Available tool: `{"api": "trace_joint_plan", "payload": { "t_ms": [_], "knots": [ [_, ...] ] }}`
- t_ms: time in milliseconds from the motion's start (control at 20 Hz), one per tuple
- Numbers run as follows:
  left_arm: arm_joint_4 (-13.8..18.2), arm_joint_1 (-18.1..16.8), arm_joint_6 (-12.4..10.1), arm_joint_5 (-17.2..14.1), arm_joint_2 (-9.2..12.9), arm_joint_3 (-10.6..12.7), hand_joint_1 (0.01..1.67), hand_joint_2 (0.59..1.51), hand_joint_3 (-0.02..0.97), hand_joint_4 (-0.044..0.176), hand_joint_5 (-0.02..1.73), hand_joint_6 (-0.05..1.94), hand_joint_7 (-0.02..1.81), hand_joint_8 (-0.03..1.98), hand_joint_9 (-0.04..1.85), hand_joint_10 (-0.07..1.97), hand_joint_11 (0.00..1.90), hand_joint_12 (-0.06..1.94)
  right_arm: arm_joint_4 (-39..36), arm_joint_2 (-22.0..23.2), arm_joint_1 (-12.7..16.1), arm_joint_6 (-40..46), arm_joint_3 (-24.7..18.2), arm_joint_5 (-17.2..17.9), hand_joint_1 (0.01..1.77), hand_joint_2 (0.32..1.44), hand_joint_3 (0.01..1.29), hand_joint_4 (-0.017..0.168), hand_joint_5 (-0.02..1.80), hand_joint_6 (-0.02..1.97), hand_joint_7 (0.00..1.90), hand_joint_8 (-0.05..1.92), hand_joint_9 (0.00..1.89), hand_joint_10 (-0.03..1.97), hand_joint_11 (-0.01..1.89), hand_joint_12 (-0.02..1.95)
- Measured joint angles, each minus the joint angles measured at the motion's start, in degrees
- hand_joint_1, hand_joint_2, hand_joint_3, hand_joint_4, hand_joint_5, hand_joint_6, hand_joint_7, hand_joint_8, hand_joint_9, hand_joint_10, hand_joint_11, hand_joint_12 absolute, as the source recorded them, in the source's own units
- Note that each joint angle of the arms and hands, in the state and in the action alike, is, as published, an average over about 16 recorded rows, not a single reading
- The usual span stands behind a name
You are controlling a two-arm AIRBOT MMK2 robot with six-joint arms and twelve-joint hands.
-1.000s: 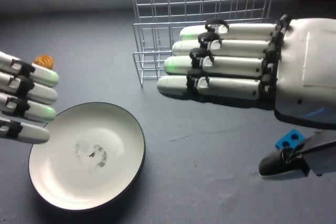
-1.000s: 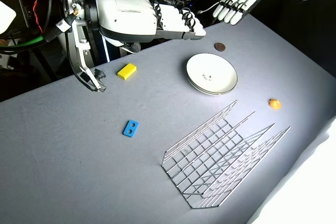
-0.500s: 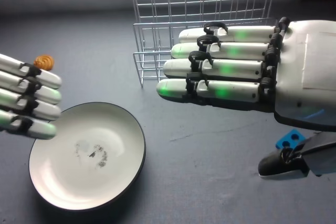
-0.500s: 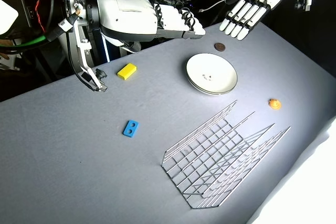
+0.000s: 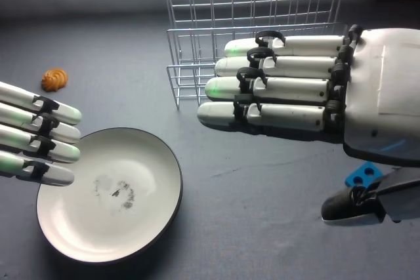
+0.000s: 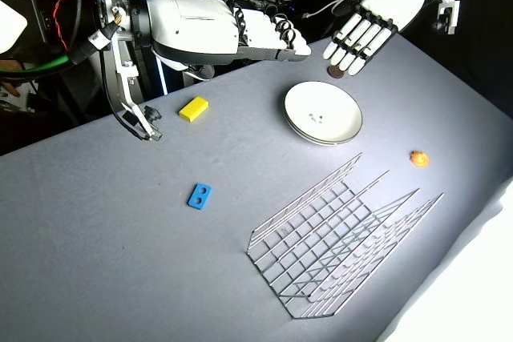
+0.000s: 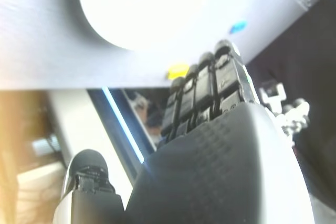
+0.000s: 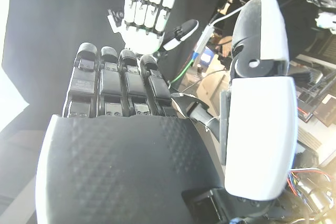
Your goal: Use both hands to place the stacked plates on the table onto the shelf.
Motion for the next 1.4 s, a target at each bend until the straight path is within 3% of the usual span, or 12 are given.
{"api": "trace_joint_plan", "payload": {
  "t_ms": [650,1100,1400],
  "knots": [
    [-0.34,6.15,8.73,-0.43,-2.59,3.59,0.01,1.07,0.021,-0.001,0.02,0.02,0.01,-0.02,0.02,0.0,0.02,-0.01,-1.34,0.15,-1.71,0.0,0.0,1.98,0.96,0.93,0.01,0.005,0.02,0.02,0.01,0.01,0.01,0.0,0.01,0.0],
    [-5.67,14.52,13.94,-0.12,-6.2,6.29,0.02,1.07,0.02,-0.001,0.02,0.02,0.02,-0.02,0.02,0.0,0.02,-0.01,-2.13,0.4,-3.2,0.01,0.0,3.45,0.9,0.96,0.01,0.005,0.02,0.02,0.01,0.01,0.01,0.0,0.01,0.0],
    [-9.91,19.07,15.22,2.54,-8.33,7.02,0.01,1.071,0.02,-0.001,0.02,0.02,0.02,-0.02,0.02,0.0,0.02,-0.01,-3.08,0.31,-3.87,0.1,0.11,3.28,0.91,0.96,0.01,0.005,0.02,0.02,0.01,0.01,0.01,0.0,0.01,0.0]
  ]
}}
